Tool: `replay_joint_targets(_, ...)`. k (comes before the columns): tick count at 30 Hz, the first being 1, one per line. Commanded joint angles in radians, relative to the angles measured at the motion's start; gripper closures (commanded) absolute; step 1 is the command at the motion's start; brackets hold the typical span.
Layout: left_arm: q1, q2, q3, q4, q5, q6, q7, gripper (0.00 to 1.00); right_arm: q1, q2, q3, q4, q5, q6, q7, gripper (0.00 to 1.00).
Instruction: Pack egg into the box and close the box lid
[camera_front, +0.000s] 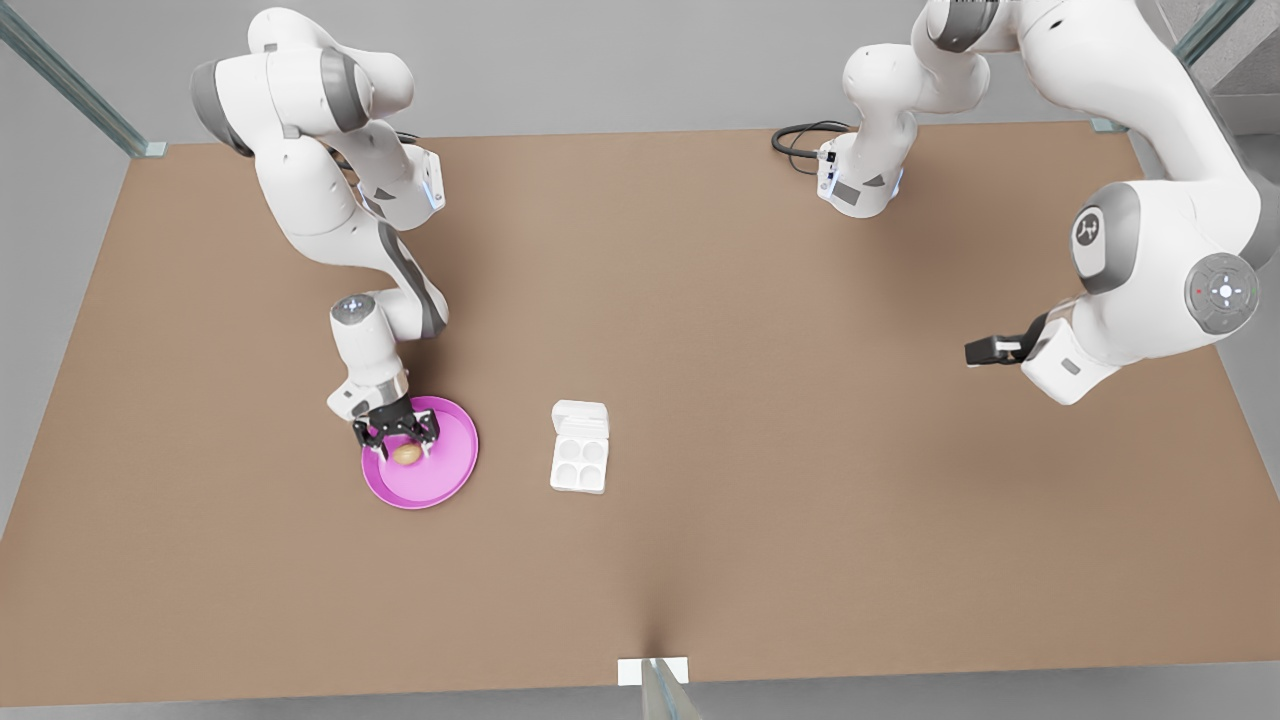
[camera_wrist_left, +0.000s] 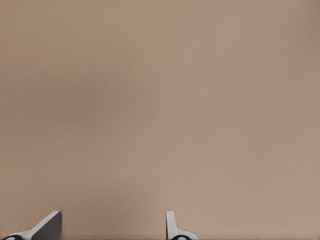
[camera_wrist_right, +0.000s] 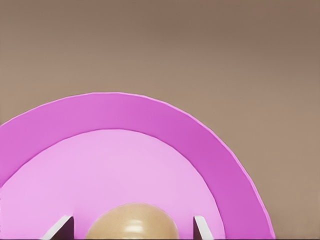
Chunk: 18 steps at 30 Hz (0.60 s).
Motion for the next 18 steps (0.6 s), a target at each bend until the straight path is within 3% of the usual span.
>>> replay_joint_targets(1,0.001,0.004,0.000,0.000,0.001,0.000,0.000,0.00,0.000,0.000,0.000,-0.002,0.000,0.000,0.000,0.12)
replay_joint_targets(3,0.000,0.004,0.000,0.002,0.001,0.000,0.000,0.00,0.000,0.001,0.000,-0.001,0.000,0.000,0.000,0.18)
replay_joint_targets(11,0.001,0.011,0.003,0.002,0.002,0.000,0.000,0.00,0.000,0.003,0.000,0.012,0.000,0.006,0.005,0.21)
replay_joint_targets(12,0.000,0.011,0.003,0.002,0.002,0.000,0.002,0.00,0.000,0.003,0.000,0.012,0.000,0.006,0.005,0.26)
replay_joint_targets(18,0.001,0.013,0.005,0.002,0.004,0.000,0.002,0.00,0.000,0.004,0.000,0.013,0.000,0.008,0.006,0.30)
